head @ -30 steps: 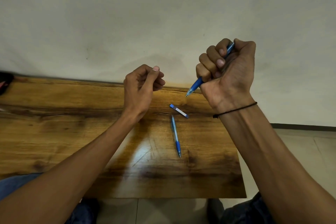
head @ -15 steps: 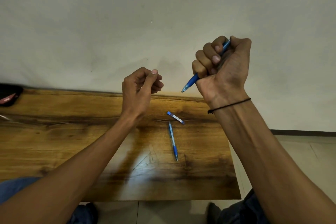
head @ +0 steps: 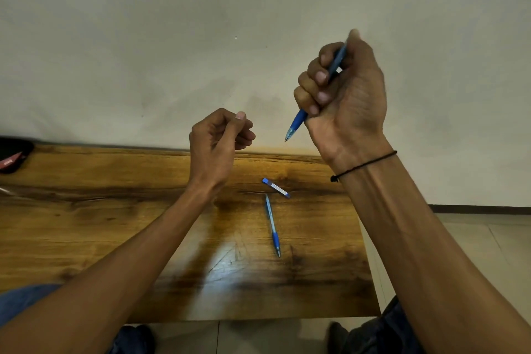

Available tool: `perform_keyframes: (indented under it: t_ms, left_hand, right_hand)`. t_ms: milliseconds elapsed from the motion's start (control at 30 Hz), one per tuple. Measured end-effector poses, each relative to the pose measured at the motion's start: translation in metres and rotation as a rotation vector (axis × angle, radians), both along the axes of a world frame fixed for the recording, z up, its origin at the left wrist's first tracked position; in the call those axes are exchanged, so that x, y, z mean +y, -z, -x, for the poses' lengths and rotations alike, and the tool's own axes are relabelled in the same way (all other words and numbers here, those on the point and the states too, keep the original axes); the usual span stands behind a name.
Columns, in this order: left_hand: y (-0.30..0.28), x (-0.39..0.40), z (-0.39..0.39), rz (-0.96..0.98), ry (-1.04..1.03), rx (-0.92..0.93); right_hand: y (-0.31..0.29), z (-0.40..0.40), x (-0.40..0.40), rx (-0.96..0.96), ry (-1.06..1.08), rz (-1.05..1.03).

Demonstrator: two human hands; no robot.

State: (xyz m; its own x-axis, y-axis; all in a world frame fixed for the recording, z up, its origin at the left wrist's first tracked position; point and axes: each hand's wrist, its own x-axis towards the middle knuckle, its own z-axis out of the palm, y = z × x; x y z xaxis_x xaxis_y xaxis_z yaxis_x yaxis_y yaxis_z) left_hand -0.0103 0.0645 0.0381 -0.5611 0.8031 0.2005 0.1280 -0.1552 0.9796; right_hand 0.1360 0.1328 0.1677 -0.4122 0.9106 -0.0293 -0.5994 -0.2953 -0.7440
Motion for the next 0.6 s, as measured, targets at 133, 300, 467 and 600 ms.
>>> perform_keyframes:
  t_ms: [133,300,467,600]
  left_hand:
    - [-0.0001,-0.0008,0.0002,0.000,0.005,-0.011]
    - [-0.0010,-0.0014,0.0003,0.004,-0.001,0.008]
    - [-0.0033,-0.0014,-0.0016,0.003,0.004,0.015]
    - [-0.0041,-0.0008,-0.0028,0.003,0.002,0.029]
  right_hand:
    - [0.0046,0.0024,-0.0010,-0.262,0.001,-0.131]
    - [0.0080,0.0020,-0.0003,-0.298,-0.022,-0.050]
    - [0.0041,-0.0014,0.0047,-0.292,0.018,0.010]
    - [0.0024,0.0000,0.0054,-0.305,0.000,0.008]
